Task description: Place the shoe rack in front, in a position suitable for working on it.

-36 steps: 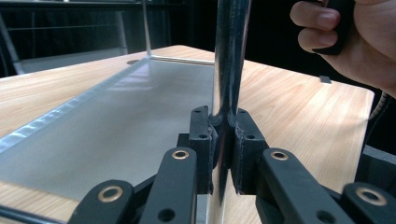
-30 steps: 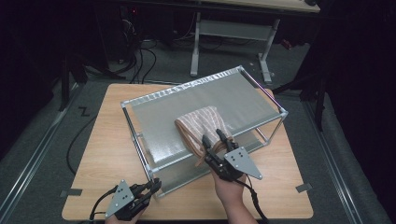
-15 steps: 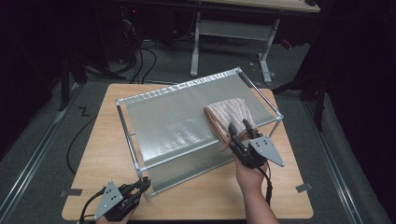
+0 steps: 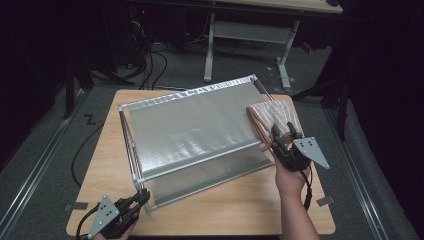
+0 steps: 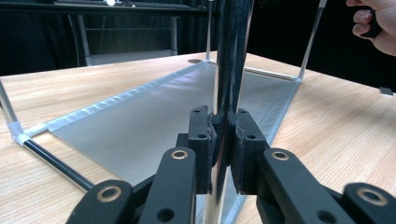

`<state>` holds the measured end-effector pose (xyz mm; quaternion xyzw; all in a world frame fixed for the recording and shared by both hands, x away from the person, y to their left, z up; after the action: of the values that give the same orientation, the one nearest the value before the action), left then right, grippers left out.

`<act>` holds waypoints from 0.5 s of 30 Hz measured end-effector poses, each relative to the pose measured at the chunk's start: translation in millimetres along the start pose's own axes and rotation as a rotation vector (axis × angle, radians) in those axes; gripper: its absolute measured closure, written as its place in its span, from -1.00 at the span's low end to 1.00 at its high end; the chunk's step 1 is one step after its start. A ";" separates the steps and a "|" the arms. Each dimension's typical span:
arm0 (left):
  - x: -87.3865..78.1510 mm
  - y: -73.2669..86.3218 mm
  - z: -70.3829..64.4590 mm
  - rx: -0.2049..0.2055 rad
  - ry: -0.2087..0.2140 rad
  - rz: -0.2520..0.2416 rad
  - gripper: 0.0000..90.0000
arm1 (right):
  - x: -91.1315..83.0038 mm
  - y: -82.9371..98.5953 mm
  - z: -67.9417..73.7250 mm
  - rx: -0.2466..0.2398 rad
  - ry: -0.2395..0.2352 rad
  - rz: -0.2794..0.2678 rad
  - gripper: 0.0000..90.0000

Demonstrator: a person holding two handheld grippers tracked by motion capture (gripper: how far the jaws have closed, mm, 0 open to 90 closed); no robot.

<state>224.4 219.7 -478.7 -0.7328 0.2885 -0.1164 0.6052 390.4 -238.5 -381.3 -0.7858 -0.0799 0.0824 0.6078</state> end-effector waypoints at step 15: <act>3.1 1.0 -1.9 -0.013 0.027 0.002 0.77 | -3.4 -2.8 11.7 0.017 -0.009 -0.006 0.15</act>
<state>225.7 216.3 -479.7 -0.7347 0.2982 -0.1240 0.5965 384.3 -227.5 -381.4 -0.7800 -0.0844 0.0848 0.6143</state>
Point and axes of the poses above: each handheld gripper's, and its own axes: x roughly forward along the jaws, y roughly out of its underside, z roughly to its left, the point moved 1 cm from there along x, roughly forward along the jaws, and after that the axes turned 11 degrees about -x, right-handed, at the moved point
